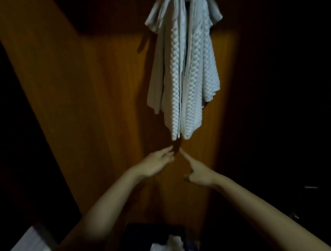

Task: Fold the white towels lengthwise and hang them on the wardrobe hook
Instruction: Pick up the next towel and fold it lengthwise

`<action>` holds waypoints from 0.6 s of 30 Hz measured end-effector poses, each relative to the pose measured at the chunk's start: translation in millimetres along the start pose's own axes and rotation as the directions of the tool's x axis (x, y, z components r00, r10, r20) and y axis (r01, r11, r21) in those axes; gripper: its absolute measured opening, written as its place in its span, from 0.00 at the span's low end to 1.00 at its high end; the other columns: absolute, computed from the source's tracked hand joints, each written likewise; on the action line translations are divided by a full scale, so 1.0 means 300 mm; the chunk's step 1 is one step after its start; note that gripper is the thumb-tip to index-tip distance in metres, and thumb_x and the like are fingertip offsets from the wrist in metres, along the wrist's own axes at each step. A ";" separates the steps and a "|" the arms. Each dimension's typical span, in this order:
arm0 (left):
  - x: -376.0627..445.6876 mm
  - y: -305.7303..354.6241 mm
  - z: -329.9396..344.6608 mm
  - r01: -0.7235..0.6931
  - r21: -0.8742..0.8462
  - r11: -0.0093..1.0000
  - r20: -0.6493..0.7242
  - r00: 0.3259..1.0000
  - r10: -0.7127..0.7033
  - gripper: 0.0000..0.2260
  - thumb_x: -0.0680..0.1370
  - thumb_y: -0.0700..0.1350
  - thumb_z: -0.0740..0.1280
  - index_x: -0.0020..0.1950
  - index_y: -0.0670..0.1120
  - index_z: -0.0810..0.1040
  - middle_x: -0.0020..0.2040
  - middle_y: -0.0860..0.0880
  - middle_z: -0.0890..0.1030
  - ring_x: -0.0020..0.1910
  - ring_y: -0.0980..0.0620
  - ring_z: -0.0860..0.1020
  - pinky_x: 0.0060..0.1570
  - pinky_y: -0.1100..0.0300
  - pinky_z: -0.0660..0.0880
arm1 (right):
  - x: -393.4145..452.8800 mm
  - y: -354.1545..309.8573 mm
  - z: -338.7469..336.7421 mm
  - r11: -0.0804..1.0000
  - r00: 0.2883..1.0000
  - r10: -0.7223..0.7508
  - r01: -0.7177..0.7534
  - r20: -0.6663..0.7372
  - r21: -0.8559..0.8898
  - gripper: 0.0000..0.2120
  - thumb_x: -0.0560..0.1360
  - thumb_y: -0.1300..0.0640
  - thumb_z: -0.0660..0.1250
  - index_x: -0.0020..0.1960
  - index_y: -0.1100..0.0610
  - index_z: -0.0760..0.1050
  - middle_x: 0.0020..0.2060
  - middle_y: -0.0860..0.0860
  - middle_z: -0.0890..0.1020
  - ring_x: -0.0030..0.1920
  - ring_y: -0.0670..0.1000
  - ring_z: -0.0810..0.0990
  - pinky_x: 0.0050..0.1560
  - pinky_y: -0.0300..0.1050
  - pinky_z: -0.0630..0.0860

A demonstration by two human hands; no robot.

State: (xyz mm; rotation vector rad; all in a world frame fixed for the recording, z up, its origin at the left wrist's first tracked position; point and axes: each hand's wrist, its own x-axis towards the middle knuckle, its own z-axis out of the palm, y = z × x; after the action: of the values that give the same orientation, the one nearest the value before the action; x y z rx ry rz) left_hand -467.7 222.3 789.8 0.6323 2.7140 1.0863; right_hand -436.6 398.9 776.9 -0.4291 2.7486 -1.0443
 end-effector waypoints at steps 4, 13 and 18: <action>-0.151 -0.066 0.081 0.166 0.230 0.959 0.226 0.949 -0.219 0.21 0.81 0.44 0.60 0.74 0.46 0.63 0.68 0.46 0.73 0.66 0.50 0.71 0.61 0.61 0.68 | -0.058 0.021 0.073 0.988 0.993 0.095 -0.085 0.073 -0.130 0.22 0.77 0.66 0.60 0.69 0.55 0.67 0.62 0.53 0.77 0.61 0.51 0.76 0.58 0.42 0.73; -0.523 -0.335 0.490 0.324 0.292 0.900 0.478 0.766 -0.430 0.17 0.81 0.41 0.58 0.70 0.46 0.69 0.66 0.45 0.74 0.62 0.45 0.73 0.45 0.65 0.71 | -0.288 0.231 0.428 0.963 0.916 0.265 -0.238 0.300 -0.124 0.14 0.75 0.66 0.62 0.59 0.57 0.76 0.51 0.52 0.80 0.50 0.46 0.77 0.41 0.29 0.71; -0.633 -0.594 0.745 0.420 0.262 0.869 0.572 0.657 -0.491 0.12 0.80 0.44 0.60 0.62 0.41 0.73 0.62 0.41 0.75 0.56 0.44 0.75 0.52 0.57 0.70 | -0.342 0.424 0.676 0.931 0.848 0.365 -0.345 0.383 -0.123 0.14 0.75 0.67 0.61 0.59 0.61 0.77 0.54 0.57 0.80 0.53 0.51 0.78 0.35 0.28 0.68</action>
State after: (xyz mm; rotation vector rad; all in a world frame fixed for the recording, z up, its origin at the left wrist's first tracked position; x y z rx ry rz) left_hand -290.6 163.3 501.8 0.2185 2.1537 0.4765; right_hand -313.7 397.0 547.4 -0.1089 2.3623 -0.7024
